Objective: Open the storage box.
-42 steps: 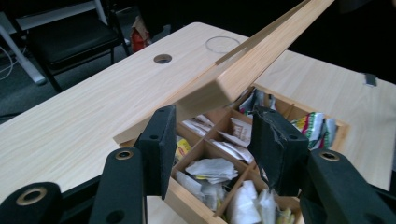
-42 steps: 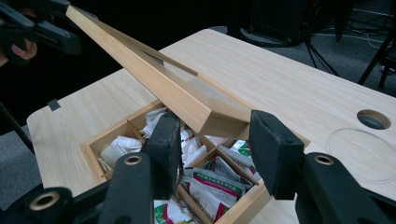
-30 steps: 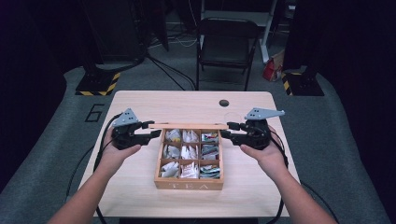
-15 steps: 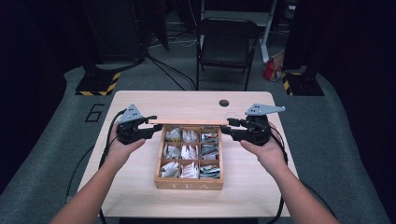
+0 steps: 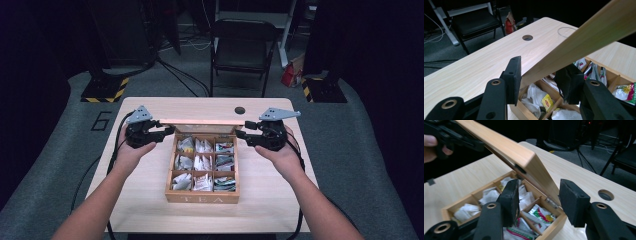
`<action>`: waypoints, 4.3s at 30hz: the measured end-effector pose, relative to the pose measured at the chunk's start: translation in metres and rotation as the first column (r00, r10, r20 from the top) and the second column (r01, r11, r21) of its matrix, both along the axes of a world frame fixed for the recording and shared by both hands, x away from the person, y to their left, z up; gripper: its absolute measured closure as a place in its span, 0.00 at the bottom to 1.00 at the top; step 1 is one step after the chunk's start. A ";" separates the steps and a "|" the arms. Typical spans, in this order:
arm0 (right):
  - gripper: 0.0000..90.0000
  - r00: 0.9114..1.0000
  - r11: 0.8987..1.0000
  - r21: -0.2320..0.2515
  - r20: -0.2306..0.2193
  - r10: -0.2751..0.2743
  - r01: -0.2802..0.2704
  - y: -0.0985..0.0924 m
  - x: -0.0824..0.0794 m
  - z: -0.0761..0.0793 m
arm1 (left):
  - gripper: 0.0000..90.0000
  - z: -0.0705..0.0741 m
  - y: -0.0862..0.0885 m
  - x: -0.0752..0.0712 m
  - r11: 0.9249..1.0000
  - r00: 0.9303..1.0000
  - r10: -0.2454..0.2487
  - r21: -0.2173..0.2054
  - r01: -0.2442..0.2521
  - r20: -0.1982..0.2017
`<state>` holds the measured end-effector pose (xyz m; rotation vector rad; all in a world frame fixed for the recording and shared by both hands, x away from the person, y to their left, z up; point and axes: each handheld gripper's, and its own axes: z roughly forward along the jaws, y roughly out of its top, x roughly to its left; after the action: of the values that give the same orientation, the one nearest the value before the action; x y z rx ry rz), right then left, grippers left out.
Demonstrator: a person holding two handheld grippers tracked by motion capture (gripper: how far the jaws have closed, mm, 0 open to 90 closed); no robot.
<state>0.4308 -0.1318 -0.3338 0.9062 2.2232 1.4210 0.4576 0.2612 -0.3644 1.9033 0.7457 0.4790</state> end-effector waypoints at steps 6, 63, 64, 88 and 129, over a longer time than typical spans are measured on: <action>0.54 1.000 0.999 -0.035 -0.010 -0.016 0.015 0.003 0.018 -0.011 | 0.64 0.004 0.000 0.008 1.000 1.000 0.001 -0.007 -0.001 -0.004; 0.66 0.991 0.994 0.014 -0.079 -0.109 0.110 0.015 0.084 -0.050 | 0.69 -0.019 -0.003 0.060 0.999 0.998 0.027 -0.037 -0.029 -0.054; 0.66 0.991 0.994 0.014 -0.079 -0.109 0.110 0.015 0.084 -0.050 | 0.69 -0.019 -0.003 0.060 0.999 0.998 0.027 -0.037 -0.029 -0.054; 0.69 0.982 0.990 0.009 -0.131 -0.139 0.141 0.017 0.101 -0.066 | 0.69 -0.034 -0.007 0.074 0.998 0.993 0.060 -0.020 -0.062 -0.099; 0.64 0.966 0.983 -0.008 -0.186 -0.181 0.183 0.022 0.115 -0.082 | 0.68 -0.051 -0.011 0.091 0.992 0.979 0.120 -0.027 -0.127 -0.167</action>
<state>0.5461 -0.1100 -0.4161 1.2579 2.1973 1.3107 0.5481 0.2498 -0.4154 1.8851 0.9797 0.3839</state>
